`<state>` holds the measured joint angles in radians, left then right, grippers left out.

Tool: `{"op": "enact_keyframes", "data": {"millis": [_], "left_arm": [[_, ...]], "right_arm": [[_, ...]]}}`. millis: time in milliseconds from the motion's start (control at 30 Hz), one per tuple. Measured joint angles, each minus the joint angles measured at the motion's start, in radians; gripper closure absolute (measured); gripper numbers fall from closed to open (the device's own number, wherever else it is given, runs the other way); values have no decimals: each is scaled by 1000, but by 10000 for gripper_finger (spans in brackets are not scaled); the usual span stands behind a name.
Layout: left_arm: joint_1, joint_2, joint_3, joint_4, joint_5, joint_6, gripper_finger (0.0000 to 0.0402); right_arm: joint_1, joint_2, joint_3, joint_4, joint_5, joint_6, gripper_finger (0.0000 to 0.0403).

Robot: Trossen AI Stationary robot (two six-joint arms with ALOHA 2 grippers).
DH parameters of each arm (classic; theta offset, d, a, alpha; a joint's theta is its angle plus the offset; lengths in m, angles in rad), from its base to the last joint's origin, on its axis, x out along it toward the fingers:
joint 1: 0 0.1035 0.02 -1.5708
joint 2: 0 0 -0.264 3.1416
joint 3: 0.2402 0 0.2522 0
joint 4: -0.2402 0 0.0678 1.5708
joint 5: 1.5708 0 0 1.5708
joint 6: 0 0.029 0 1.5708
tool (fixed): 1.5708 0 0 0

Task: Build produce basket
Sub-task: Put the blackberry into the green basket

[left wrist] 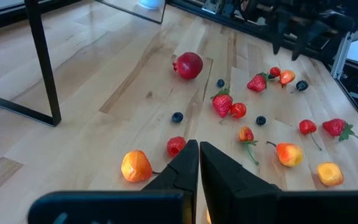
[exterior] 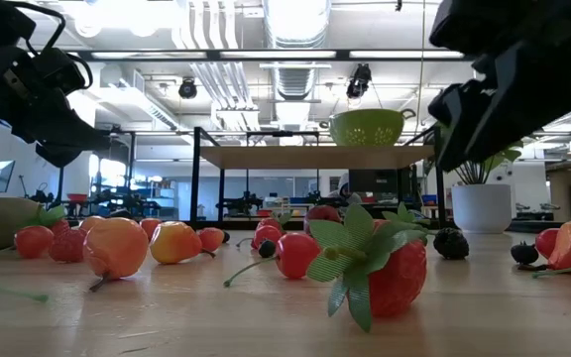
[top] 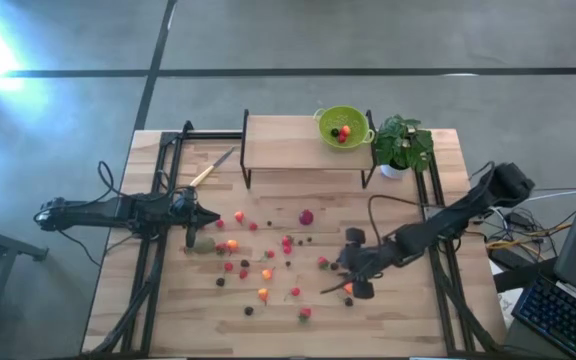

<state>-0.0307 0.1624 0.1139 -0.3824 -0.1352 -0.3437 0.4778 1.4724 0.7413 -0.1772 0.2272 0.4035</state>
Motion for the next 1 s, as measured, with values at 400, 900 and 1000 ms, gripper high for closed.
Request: {"op": "enact_keyframes", "data": {"millis": [400,900,1000], "left_arm": [[0,6,0,8,0,0,380],[0,5,0,8,0,0,381],[0,5,0,8,0,0,380]], "right_arm": [[-13,124,19,-1,11,-10,207],[-46,225,20,20,12,-9,173],[-49,239,21,36,11,-10,183]]}}
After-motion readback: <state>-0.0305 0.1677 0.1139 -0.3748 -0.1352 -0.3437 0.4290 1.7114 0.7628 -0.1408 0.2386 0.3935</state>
